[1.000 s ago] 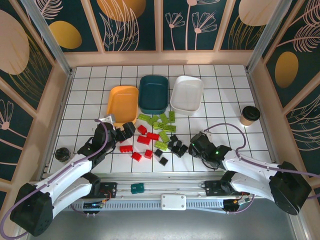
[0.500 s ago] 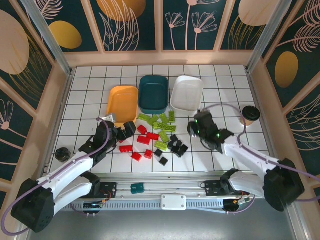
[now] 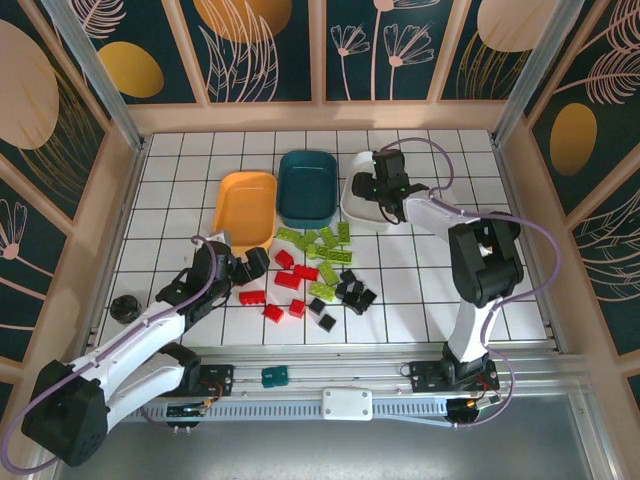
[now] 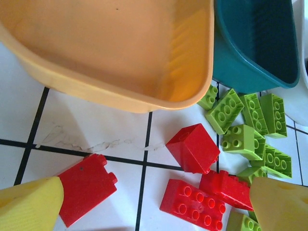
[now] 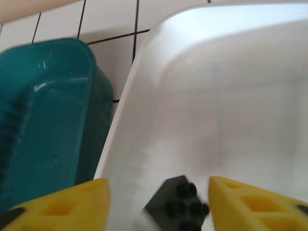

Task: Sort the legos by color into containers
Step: Place the lego in the container, then pick up the lego from the middle-left of the table.

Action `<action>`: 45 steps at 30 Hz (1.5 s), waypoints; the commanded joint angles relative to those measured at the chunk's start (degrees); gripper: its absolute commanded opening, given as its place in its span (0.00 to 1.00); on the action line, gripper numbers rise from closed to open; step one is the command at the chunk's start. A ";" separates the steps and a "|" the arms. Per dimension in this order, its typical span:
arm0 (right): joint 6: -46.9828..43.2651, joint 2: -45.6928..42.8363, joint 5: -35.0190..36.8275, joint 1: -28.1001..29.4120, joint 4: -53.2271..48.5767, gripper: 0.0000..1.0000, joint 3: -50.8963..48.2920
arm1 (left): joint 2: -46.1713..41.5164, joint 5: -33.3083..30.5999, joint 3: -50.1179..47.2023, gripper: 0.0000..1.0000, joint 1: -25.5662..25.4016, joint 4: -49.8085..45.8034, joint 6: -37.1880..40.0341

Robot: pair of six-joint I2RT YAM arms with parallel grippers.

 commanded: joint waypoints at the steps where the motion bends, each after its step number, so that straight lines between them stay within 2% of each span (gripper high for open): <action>1: -1.32 -0.53 -0.64 -0.07 0.53 0.65 2.72 | -2.17 -0.34 -0.28 0.99 -0.31 -2.53 -2.11; 5: -0.81 -5.37 -2.98 0.40 2.09 0.66 -1.26 | -5.50 -1.98 -0.32 0.99 -0.33 -4.74 -3.59; 10: 0.25 -13.24 -3.18 1.80 6.59 0.66 -12.00 | -6.21 -8.53 0.43 0.98 -0.29 -13.37 -6.07; 14: 2.49 -17.95 -4.35 2.07 10.14 0.66 -19.59 | -2.79 -7.69 -2.17 0.96 -0.29 -10.75 -6.94; 19: 3.06 -21.09 -5.19 2.18 11.18 0.66 -23.33 | 2.75 -4.88 -3.58 0.98 -0.29 -0.88 -2.24; 26: 2.62 -24.11 -4.93 2.14 11.08 0.66 -25.66 | 13.06 -8.81 -1.21 0.95 -0.29 3.07 0.06; 32: 2.70 -25.70 -5.08 2.18 11.57 0.66 -27.18 | 20.57 -8.68 0.64 0.82 -0.27 7.26 0.16; 39: 1.91 -27.22 -4.38 2.08 10.97 0.66 -28.31 | 22.56 -8.26 1.11 0.67 -0.29 9.33 0.34; 45: 2.00 -28.76 -3.77 2.06 11.13 0.66 -29.99 | 23.49 -7.08 0.89 0.46 -0.28 9.58 -0.20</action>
